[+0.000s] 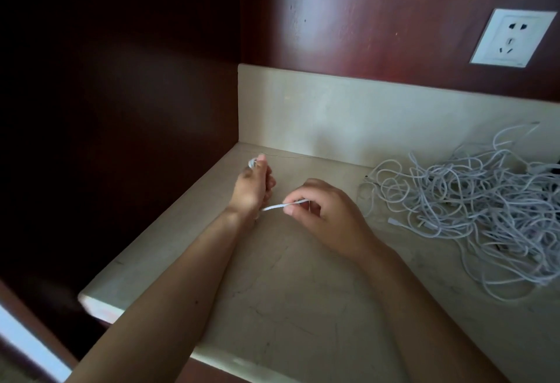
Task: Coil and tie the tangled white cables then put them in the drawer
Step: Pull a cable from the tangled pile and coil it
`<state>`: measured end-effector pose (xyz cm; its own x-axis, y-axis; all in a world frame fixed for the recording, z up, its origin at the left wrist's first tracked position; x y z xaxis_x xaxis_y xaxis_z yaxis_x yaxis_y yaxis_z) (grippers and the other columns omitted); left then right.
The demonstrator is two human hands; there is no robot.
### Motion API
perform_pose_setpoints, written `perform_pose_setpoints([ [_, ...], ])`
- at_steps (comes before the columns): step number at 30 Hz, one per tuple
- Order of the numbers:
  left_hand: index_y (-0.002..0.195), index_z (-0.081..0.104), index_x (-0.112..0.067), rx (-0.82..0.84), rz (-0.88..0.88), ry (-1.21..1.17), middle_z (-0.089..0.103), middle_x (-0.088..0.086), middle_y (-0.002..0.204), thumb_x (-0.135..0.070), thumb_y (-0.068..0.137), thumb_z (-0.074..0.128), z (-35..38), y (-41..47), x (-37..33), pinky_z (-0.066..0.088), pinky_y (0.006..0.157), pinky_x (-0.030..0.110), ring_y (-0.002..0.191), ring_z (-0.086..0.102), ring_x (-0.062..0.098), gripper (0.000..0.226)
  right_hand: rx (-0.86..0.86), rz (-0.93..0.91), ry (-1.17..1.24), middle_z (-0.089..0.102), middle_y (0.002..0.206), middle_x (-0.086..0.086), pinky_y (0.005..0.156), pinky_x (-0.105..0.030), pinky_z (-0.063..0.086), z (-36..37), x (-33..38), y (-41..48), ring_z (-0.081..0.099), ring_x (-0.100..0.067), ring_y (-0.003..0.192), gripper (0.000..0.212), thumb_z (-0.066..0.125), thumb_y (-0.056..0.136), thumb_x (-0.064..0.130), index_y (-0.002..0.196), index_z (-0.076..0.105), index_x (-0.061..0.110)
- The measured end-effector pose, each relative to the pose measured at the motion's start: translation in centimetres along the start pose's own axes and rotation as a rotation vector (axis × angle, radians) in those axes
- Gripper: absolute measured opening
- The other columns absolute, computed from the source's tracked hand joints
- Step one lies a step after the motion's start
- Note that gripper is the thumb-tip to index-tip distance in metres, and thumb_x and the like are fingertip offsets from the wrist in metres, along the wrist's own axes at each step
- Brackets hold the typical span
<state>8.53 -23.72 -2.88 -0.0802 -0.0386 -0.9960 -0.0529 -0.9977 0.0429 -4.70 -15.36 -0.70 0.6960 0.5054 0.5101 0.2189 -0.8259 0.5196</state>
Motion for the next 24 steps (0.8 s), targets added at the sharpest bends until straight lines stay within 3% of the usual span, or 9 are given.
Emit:
perform_pose_setpoints([
  [3,0.071,0.048,-0.012,0.235,-0.044,0.182,0.046,-0.004,0.051,-0.047,0.104,0.026,1.3,-0.6,0.1,0.03,0.038,0.017,0.04,0.038,0.008,0.053,-0.105,-0.007,-0.007,0.053,0.075,0.016,0.062,-0.025,0.04,-0.8,0.3,0.1,0.052,-0.004,0.068,0.005,0.067,0.082,0.033,0.084,0.07,0.029],
  [7,0.072,0.043,-0.015,0.626,-0.241,0.077,0.038,0.0,0.055,-0.069,0.095,0.01,3.2,-2.1,0.7,0.017,0.037,0.016,0.039,0.023,0.008,0.067,-0.274,0.09,-0.023,0.058,0.077,0.017,0.061,-0.017,0.037,-2.4,-0.2,-0.3,0.056,-0.006,0.073,0.016,0.08,0.075,0.033,0.077,0.065,0.028],
  [12,0.07,0.046,-0.019,0.832,-0.333,0.06,0.034,-0.001,0.057,-0.081,0.081,0.012,3.8,-3.1,0.6,0.016,0.034,0.013,0.036,0.021,0.005,0.071,-0.38,0.199,0.023,0.062,0.075,0.016,0.063,-0.02,0.041,-2.9,-1.7,-0.3,0.056,-0.002,0.07,0.009,0.074,0.08,0.025,0.082,0.066,0.024],
  [15,0.07,0.044,-0.021,0.892,-0.314,0.084,0.031,-0.003,0.056,-0.081,0.08,0.022,3.9,-3.7,0.5,0.014,0.033,0.012,0.036,0.019,0.003,0.065,-0.397,0.226,0.027,0.058,0.07,0.019,0.059,-0.014,0.036,-2.9,-2.4,-0.3,0.052,0.002,0.065,0.007,0.074,0.081,0.021,0.081,0.067,0.023],
  [20,0.07,0.042,-0.023,0.846,-0.2,0.192,0.029,-0.004,0.056,-0.061,0.094,0.04,3.6,-3.6,0.3,0.015,0.033,0.014,0.038,0.019,0.004,0.046,-0.363,0.183,0.007,0.062,0.078,0.013,0.063,-0.023,0.04,-2.2,-2.7,-0.2,0.054,-0.002,0.069,0.01,0.068,0.082,0.013,0.084,0.067,0.023],
  [24,0.073,0.042,-0.022,0.776,-0.148,0.2,0.029,-0.003,0.057,-0.047,0.103,0.029,3.5,-3.4,0.1,0.014,0.036,0.017,0.041,0.02,0.005,0.042,-0.369,0.151,0.002,0.064,0.084,0.011,0.063,-0.019,0.038,-2.0,-2.6,-0.2,0.052,0.0,0.069,0.009,0.066,0.086,0.011,0.087,0.068,0.02],
])
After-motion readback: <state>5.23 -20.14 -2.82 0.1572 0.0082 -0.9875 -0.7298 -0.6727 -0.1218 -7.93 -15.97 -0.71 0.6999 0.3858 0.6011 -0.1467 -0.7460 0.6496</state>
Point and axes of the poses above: each hand's wrist, its own y-axis towards the middle knuckle, its own z-axis out of the palm, x = y × z, the point moved 4 cm from there along y, towards the middle knuckle
